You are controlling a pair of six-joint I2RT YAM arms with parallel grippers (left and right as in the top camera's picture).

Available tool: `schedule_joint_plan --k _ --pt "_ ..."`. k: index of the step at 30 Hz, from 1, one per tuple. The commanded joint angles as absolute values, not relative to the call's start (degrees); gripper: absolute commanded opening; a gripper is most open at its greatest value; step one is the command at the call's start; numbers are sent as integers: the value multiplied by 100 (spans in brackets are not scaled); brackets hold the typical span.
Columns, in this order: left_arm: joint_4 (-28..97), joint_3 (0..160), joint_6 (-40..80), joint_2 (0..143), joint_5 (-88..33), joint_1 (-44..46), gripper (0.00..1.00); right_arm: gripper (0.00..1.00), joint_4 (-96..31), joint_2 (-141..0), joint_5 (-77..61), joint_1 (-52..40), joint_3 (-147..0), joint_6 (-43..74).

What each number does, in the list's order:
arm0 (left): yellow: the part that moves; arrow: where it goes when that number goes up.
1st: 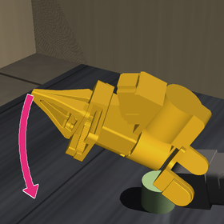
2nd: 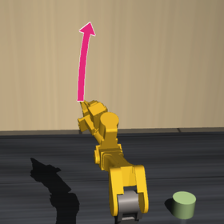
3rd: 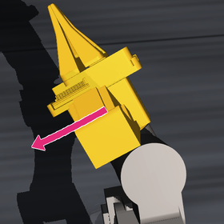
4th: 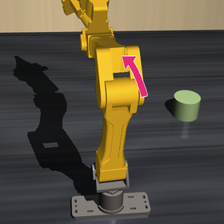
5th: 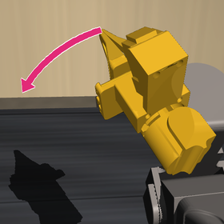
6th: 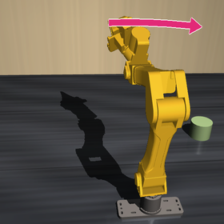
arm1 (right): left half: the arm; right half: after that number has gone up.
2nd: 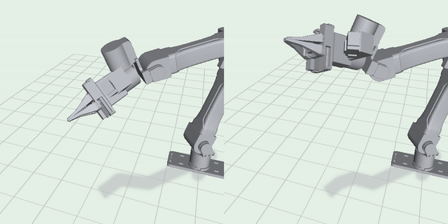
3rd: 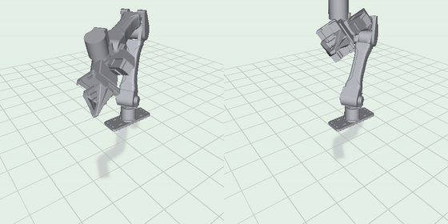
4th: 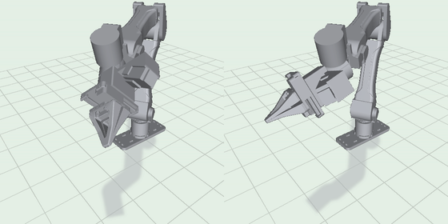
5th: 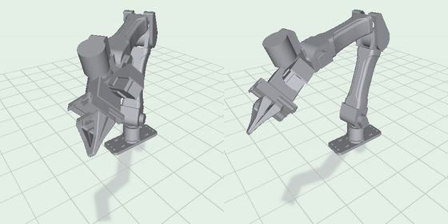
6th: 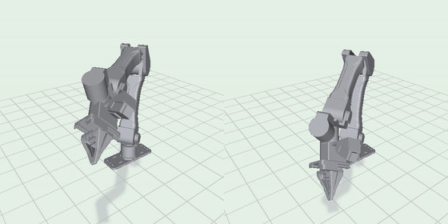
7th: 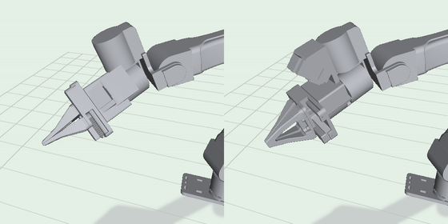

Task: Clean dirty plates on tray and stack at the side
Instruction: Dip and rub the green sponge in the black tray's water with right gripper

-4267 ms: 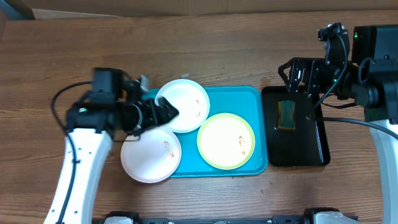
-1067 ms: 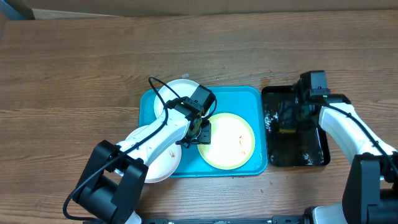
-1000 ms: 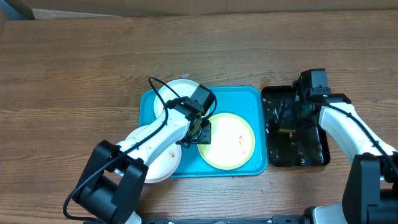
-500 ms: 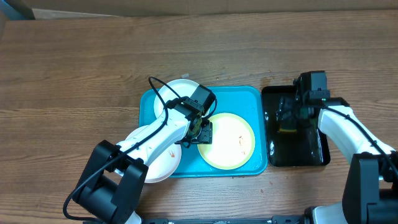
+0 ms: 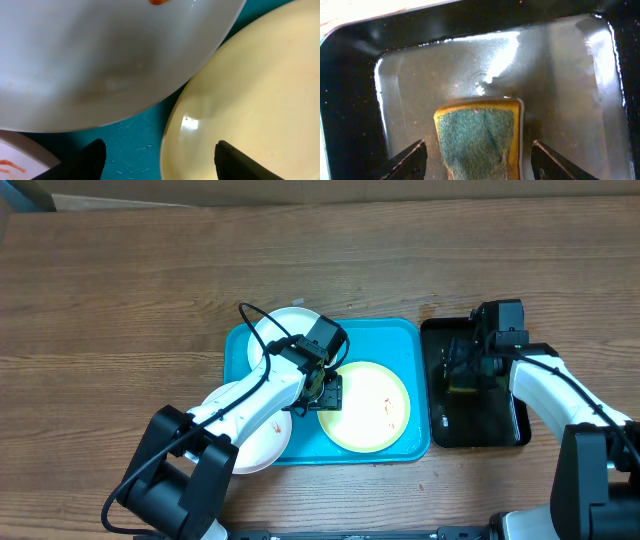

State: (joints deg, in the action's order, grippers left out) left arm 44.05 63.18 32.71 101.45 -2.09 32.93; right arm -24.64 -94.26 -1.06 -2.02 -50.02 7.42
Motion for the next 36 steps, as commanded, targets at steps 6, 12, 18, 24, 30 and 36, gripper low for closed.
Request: schedule_joint_plan --k 6,12,18,24,30,36 --pt "4379 6302 3326 10191 -152 3304 71 65 -1846 -9566 -71 -220 -4700 751" --pt "4379 6302 3326 10191 -150 3304 70 4 -1542 -9566 -71 -220 -4700 751" --pt "4364 6302 3328 10191 -150 3304 73 65 -1509 -9566 -71 -220 -4700 751" --pt "4364 6302 3328 10191 -152 3304 74 72 -1549 -9598 -71 -220 -4698 751" --pt "4362 6302 3326 10191 -152 3304 74 44 -1450 -9920 -69 -220 -4698 749" --pt "4368 6302 3326 10191 -152 3304 73 40 -1485 -9878 -115 -220 -4875 749"
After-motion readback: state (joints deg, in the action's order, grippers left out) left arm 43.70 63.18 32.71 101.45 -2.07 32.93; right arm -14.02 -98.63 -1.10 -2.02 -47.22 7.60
